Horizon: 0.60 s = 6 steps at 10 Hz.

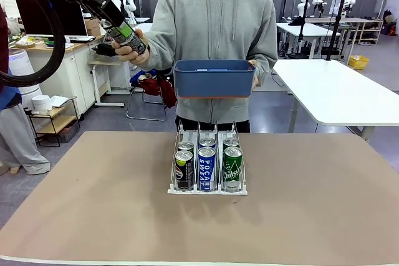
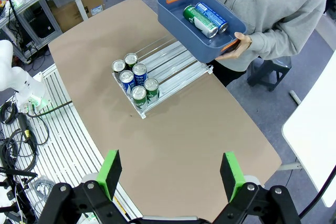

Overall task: Fill the beverage cans into the dispenser.
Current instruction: Pick up the Pepsi coke handed by the human, then place the picked Pepsi coke in the line of the Automatic Can Dispenser with the same cans.

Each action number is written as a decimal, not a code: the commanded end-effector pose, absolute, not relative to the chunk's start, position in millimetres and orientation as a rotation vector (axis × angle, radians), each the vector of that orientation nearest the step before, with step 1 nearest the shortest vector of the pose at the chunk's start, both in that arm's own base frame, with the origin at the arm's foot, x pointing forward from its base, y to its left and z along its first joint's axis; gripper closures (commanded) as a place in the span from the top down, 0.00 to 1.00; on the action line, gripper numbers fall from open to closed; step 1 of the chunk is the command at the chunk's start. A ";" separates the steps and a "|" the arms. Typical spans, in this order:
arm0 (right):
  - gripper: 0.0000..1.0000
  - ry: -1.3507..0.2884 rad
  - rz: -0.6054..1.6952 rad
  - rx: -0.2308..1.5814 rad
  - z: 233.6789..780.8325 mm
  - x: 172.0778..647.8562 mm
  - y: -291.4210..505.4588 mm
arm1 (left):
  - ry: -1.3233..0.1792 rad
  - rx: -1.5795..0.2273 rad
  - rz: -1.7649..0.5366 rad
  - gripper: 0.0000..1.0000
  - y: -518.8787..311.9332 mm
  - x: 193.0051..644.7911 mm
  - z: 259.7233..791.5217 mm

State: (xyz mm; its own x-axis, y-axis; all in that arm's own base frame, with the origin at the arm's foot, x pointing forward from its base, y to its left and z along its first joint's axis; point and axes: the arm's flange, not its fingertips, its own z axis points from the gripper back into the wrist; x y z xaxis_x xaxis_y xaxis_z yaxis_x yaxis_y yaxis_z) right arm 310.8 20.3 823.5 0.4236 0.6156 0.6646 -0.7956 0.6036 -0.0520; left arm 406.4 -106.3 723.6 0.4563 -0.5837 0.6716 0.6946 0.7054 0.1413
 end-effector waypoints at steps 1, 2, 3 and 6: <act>1.00 -0.712 0.900 0.311 818.6 308.2 22.0 | -0.762 -0.161 -0.792 0.39 -105.6 406.6 723.7; 1.00 -0.712 0.900 0.311 818.6 308.2 22.0 | -0.762 -0.161 -0.792 0.39 -105.6 406.6 723.7; 1.00 -0.712 0.900 0.311 818.6 308.2 22.0 | -0.762 -0.161 -0.792 0.39 -105.6 406.6 723.7; 1.00 -0.712 0.900 0.311 818.6 308.2 22.0 | -0.762 -0.161 -0.792 0.39 -105.6 406.6 723.7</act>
